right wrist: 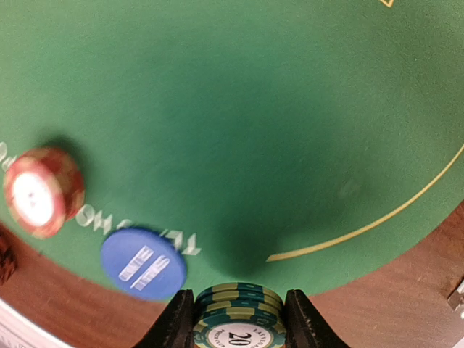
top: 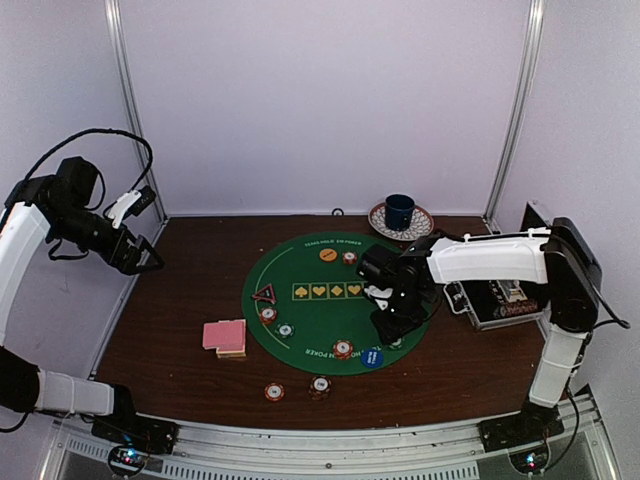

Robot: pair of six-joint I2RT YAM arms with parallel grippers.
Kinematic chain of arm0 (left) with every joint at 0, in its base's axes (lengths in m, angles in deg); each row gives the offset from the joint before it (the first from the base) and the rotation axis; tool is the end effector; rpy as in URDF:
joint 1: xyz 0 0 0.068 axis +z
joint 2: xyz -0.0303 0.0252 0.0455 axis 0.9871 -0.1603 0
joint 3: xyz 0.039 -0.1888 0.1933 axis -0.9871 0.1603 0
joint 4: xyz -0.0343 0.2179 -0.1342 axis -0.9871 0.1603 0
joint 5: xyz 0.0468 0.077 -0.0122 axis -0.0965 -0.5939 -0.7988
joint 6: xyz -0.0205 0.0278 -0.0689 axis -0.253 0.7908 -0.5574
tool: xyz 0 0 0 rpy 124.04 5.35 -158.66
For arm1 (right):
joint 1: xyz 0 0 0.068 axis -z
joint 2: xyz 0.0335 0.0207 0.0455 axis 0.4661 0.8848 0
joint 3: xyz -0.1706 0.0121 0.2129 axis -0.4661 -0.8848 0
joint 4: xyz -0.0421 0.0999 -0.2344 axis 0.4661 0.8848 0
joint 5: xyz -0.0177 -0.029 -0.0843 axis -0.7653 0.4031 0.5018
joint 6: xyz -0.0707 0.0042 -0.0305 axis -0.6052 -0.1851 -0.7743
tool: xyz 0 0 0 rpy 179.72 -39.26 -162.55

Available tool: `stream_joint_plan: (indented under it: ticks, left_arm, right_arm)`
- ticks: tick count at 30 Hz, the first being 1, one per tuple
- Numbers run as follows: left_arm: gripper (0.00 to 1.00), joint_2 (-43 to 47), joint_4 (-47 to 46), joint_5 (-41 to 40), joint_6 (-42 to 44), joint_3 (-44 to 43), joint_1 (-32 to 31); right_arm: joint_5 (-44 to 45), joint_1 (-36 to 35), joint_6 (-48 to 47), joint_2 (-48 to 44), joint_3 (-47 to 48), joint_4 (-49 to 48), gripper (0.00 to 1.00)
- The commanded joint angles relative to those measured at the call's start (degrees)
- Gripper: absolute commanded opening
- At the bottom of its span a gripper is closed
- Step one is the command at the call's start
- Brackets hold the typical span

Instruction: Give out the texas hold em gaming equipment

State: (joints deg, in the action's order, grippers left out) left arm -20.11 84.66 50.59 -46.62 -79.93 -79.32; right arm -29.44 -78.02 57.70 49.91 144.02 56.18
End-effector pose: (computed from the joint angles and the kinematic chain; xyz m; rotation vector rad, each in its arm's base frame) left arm 0.2016 -0.0260 0.3546 0.5888 2.4589 -0.5040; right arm 0.2153 0.2641 0.1654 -0.8066 2.9457 0.1844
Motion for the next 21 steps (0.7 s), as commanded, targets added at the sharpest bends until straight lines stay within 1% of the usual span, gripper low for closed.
stream_joint_plan:
  ticks: [1, 5, 6, 12, 15, 18, 21]
  left_arm:
    - [0.98, 0.8, -0.3, 0.0, 0.4, -1.1, 0.4]
    - [0.98, 0.8, -0.2, -0.1, 0.5, -1.1, 0.4]
    - [0.98, 0.8, -0.2, -0.1, 0.5, -1.1, 0.4]
    - [0.97, 0.6, -0.2, -0.3, 0.8, -1.1, 0.3]
    - [0.97, 0.4, -0.2, 0.1, 0.8, -1.2, 0.4]
    - [0.98, 0.6, -0.3, 0.6, 1.0, -1.3, 0.3]
    - [0.98, 0.6, -0.3, 0.4, 1.0, -1.3, 0.4]
  right_arm:
    - [0.7, 2.5, -1.9, 4.2, 2.0, -3.1, 0.33]
    - [0.8, 4.0, -2.2, 6.8, 2.3, -4.9, 0.33]
    - [0.8, 4.4, -2.2, 7.2, 2.3, -5.0, 0.35]
    - [2.2, 4.8, -2.6, 6.7, 2.2, -3.8, 0.62]
    - [2.7, 4.7, -2.7, 4.2, 2.6, -2.7, 0.68]
    - [4.1, 4.1, -2.9, 0.9, 3.9, -0.8, 0.70]
    - [4.6, 1.6, -3.2, -2.0, 5.9, 1.1, 0.71]
